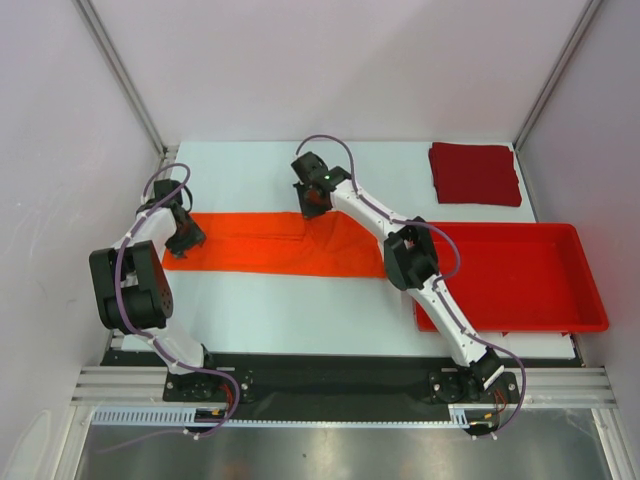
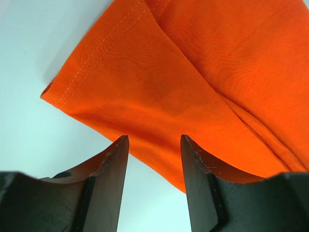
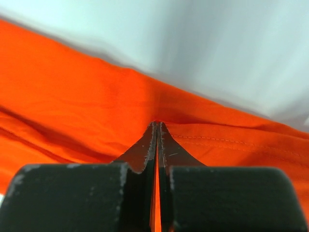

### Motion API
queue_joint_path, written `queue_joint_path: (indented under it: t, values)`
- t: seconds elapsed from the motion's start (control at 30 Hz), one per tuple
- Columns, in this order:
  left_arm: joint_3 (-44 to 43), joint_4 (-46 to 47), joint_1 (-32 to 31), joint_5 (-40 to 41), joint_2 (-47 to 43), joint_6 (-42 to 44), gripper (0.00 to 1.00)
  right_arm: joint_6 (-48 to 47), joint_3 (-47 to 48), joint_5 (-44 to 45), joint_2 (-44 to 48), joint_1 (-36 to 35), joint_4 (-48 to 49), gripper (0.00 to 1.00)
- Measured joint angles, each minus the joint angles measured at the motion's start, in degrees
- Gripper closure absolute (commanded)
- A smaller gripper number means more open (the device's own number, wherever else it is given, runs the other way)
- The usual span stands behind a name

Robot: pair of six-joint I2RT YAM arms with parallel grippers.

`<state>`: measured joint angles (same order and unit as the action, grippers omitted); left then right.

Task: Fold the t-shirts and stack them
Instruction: Fold the tshirt

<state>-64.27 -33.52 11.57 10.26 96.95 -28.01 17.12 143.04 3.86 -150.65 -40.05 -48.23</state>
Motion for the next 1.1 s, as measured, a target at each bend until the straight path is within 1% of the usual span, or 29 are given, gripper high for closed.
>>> queue_joint_path:
  t: [0.37, 0.5, 0.53, 0.57, 0.6, 0.67, 0.7, 0.77, 0.8, 0.87, 0.97, 1.03, 1.1]
  values:
    - [0.17, 0.02, 0.0, -0.02, 0.0, 0.02, 0.47, 1.53, -0.63, -5.51, 2.8, -0.2, 3.5, 1.0]
    - [0.2, 0.02, 0.0, -0.02, 0.0, 0.02, 0.47, 2.29, -2.01, -7.34, 2.8, -0.22, 4.07, 0.96]
    - [0.2, 0.04, 0.0, -0.02, 0.0, 0.04, 0.47, 2.45, -2.29, -7.72, 2.8, -0.22, 4.02, 0.94]
    - [0.2, 0.02, 0.0, -0.02, 0.0, 0.02, 0.47, 2.56, -2.47, -8.07, 2.8, -0.17, 4.04, 0.9]
    - [0.2, 0.04, 0.0, -0.04, 0.0, 0.04, 0.47, 2.69, -2.58, -8.46, 2.8, -0.13, 4.02, 0.77]
    - [0.2, 0.04, 0.0, -0.04, 0.0, 0.04, 0.47, 2.8, -2.58, -9.05, 2.8, -0.02, 3.98, 0.68]
    - [0.2, 0.02, 0.0, -0.07, 0.0, 0.04, 0.47, 2.75, -2.58, -9.31, 2.8, 0.09, 3.96, 0.6]
    - [0.2, 0.04, 0.0, -0.17, 0.0, 0.04, 0.47, 2.82, -2.58, -9.49, 2.8, 0.33, 3.85, 0.54]
    - [0.2, 0.07, 0.0, -0.24, 0.0, 0.04, 0.47, 2.82, -2.56, -9.55, 2.8, 0.63, 3.48, 0.5]
    - [0.2, 0.09, -0.02, -0.46, 0.0, 0.04, 0.47, 2.8, -2.54, -9.75, 2.86, 1.07, 1.81, 0.47]
    - [0.2, 0.15, -0.39, -0.52, -0.11, 0.09, 0.48, 2.8, -3.98, -9.68, 4.44, 2.25, -1.62, 0.46]
    - [0.2, 0.11, -1.51, -0.57, -0.63, 0.09, 0.51, 2.67, -9.51, -9.33, 8.72, 3.54, -3.5, 0.46]
    - [0.2, 0.0, -3.98, -1.03, -1.73, 0.0, 0.55, 2.23, -16.09, -8.24, 14.53, 4.59, -6.32, 0.46]
